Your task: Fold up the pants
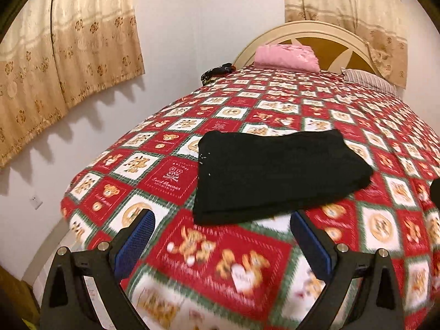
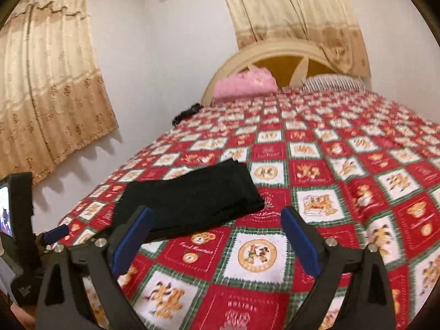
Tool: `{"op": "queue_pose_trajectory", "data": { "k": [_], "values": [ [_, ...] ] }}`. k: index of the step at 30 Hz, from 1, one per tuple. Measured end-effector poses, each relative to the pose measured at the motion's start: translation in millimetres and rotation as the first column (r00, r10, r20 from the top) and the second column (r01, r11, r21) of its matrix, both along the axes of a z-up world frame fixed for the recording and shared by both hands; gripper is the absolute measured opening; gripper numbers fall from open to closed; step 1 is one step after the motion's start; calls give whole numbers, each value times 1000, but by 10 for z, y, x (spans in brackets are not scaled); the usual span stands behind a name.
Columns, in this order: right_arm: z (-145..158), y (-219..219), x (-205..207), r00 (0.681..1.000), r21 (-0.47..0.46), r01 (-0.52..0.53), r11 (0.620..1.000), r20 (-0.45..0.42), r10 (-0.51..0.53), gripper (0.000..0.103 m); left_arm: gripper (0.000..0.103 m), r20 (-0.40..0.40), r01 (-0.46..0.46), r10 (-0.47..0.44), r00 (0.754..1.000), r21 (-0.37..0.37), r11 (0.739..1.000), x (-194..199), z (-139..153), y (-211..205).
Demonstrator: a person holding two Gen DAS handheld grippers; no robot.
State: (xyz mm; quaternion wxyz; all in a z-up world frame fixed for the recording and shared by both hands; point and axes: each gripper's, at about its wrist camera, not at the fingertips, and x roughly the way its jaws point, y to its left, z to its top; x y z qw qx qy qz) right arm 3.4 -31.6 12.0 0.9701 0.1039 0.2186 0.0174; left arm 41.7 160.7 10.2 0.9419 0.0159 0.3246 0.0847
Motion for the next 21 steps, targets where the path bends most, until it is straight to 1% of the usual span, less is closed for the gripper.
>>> {"op": "queue_pose_trajectory", "data": {
  "k": [5,7,9,11,16,21],
  "values": [
    [223,-22,-351,994,10,37,999,99,-38,101,100,49,23,-22,999,-9,1000,-298,173,-76],
    [308,-31,-492,986,-6,85,996,142,-83,103,100,58,13,-12,998,-19,1000,-388,234,-78],
    [359,-25,-563,982,-31,101,994,162,-95,103,100,61,2,1,998,-42,999,-478,261,-66],
    [384,-13,-622,981,-42,99,994,173,-90,103,100,59,5,-2,998,-61,998,-548,276,-55],
    [358,-12,-689,984,-27,90,996,154,-85,103,100,88,-40,43,995,-44,998,-699,323,-25],
    [403,-16,-806,978,-29,106,994,184,-99,103,100,118,-54,59,991,-42,998,-802,346,21]
  ]
}}
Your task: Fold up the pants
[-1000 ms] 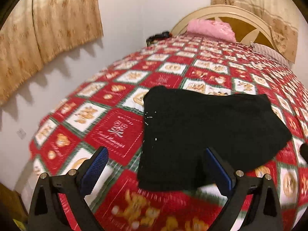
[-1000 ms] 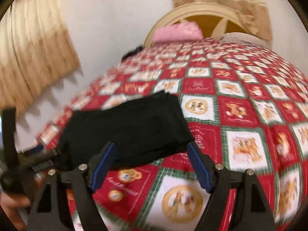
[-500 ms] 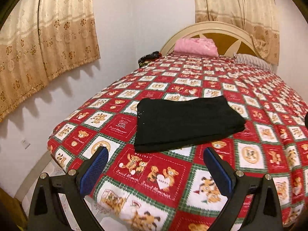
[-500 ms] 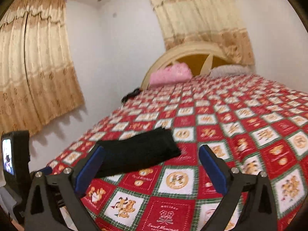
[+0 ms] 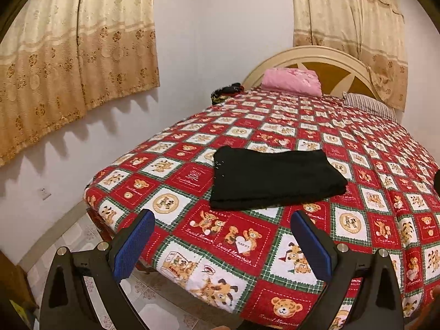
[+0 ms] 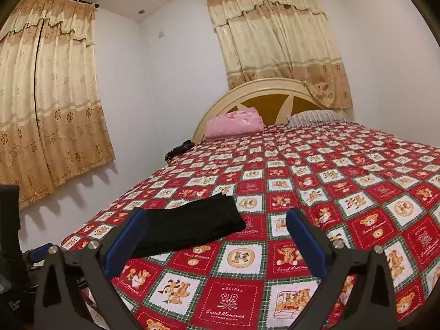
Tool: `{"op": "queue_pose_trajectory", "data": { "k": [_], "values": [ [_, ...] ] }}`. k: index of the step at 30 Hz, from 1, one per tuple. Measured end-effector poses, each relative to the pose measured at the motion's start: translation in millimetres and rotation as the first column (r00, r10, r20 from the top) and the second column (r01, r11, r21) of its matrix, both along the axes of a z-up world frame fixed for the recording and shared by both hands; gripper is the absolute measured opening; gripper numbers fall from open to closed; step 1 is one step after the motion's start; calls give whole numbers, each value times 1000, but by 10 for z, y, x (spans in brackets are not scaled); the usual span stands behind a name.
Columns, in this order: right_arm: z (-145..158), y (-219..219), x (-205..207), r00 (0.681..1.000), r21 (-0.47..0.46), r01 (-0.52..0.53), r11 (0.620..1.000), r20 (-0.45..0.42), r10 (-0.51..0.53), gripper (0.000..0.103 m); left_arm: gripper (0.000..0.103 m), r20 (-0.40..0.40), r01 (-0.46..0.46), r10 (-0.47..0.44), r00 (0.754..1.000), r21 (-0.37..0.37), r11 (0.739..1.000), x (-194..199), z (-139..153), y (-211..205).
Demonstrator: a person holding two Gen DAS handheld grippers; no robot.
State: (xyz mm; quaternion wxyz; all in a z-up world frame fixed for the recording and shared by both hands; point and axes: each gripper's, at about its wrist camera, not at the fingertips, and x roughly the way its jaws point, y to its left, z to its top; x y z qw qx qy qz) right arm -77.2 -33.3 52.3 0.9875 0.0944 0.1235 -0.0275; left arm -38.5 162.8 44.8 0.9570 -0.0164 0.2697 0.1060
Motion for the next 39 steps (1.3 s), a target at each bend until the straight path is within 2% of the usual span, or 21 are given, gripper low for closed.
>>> {"op": "queue_pose_trajectory", "data": {
  "k": [7,15,18,24,30,39],
  "values": [
    [26,13,-92,1000,-10,9,1000,22,-8,103,100,12,-15,14,1000,45,999,-59,29,-29],
    [48,-1,-150,999,-9,6,1000,38,-5,103,100,11,2,-2,1000,27,1000,-101,49,-39],
    [68,-5,-197,998,-9,13,1000,62,-12,103,100,3,13,-13,1000,44,999,-103,56,-74],
    [73,-25,-205,999,-7,14,1000,49,-14,103,100,31,13,-16,999,102,995,-133,86,-163],
    [84,-36,-211,998,-7,19,1000,56,-18,103,100,18,28,-30,999,72,997,-124,85,-162],
    [75,-46,-220,998,-5,19,1000,53,-19,103,100,22,18,-20,1000,66,998,-116,100,-156]
  ]
}}
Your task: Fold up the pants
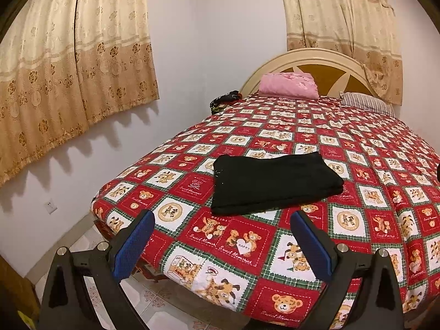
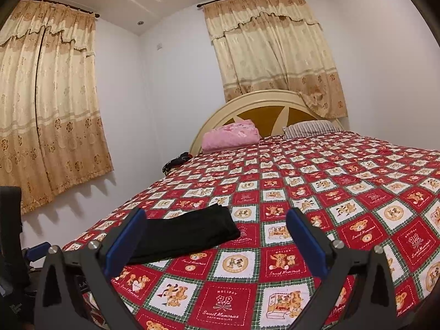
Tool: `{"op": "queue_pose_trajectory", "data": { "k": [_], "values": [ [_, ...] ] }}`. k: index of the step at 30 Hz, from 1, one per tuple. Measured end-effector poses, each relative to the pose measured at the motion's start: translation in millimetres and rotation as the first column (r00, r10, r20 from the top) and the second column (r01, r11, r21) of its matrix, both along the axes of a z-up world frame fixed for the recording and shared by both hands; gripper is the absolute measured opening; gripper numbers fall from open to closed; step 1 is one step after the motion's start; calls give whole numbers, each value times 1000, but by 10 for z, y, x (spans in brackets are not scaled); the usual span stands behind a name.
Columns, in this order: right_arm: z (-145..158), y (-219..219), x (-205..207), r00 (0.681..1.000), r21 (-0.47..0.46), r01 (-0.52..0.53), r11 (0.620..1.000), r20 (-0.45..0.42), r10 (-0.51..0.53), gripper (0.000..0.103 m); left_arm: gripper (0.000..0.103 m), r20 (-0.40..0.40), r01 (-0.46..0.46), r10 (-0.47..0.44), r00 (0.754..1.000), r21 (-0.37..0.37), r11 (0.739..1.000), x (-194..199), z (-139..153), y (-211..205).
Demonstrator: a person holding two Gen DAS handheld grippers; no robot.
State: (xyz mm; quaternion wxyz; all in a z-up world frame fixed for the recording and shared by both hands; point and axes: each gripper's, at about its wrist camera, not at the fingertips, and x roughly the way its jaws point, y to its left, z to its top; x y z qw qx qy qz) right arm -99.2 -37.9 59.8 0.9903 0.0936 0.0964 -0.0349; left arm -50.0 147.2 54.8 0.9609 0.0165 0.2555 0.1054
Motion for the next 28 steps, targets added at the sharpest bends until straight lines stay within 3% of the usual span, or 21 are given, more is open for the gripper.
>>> {"op": "queue_pose_trajectory", "data": {
  "k": [17,28],
  "values": [
    [1,9,-9,1000,0,3,1000,4,-3,103,100,4,-22,22,1000,5,1000,-7,32,5],
    [11,28,-9,1000,-3,0,1000,4,0,103,100,99,4,-10,995,64,998,-74,95,-80]
  ]
}}
